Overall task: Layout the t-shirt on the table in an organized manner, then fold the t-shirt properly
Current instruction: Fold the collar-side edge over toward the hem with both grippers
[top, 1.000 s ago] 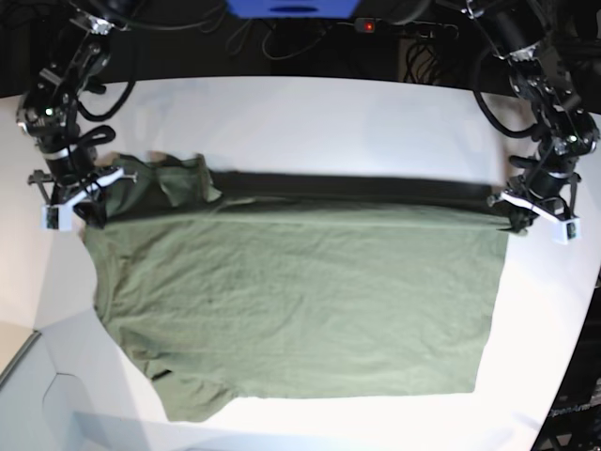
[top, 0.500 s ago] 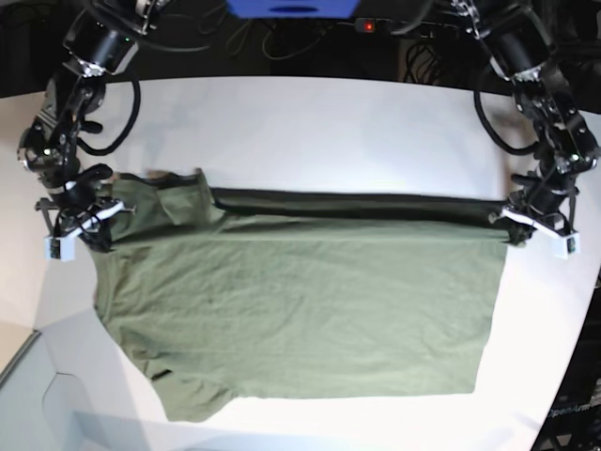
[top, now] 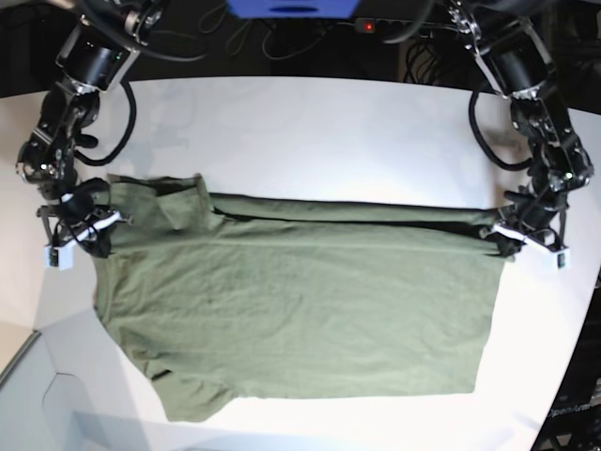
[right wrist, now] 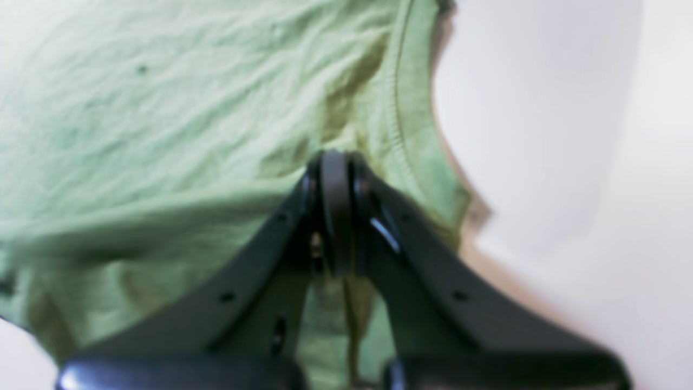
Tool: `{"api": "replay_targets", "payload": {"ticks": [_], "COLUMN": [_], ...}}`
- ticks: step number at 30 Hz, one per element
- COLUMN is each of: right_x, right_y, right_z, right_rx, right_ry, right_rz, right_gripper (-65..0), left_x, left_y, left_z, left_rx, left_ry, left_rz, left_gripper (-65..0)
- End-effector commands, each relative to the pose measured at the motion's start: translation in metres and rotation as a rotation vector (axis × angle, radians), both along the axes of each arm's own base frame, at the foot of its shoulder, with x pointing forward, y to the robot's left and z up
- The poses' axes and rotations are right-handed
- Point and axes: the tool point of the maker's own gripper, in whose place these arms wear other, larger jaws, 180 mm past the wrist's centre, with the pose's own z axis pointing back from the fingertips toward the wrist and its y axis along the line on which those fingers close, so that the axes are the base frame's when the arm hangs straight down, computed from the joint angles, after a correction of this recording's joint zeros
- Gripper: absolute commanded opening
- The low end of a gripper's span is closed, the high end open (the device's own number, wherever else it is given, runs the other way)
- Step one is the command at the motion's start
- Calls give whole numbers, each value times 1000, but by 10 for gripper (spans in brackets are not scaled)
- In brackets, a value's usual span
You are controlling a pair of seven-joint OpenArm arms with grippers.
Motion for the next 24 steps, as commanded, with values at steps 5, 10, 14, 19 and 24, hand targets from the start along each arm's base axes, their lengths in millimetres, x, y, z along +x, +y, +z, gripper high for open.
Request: {"api": "replay_targets", "payload": {"ticks": [5,10,14,19,24], "right_x": [12,14,17,18,18], "right_y": [-6,-2,7,8,0], "right_z": [22,22,22,23,25], "right_rx": [-16,-20,-33,-35,-56], "right_ry": [-73,-71,-66,-67,-64], "right_rz": [-4,14,51,57,55], "right_gripper": [-650,-650,-650,-650,-645], "left_x": [13,12,12,12,13], "left_y": [6,8,8,8,9], "left_z": [21,21,21,21,22], "left_rx": [16,15,16,16,18], "left_ry": [-67,-68,-68,-68,-70], "left_rz": [6,11,12,12,12], "left_gripper": [-650,-650,-650,-650,-625]}}
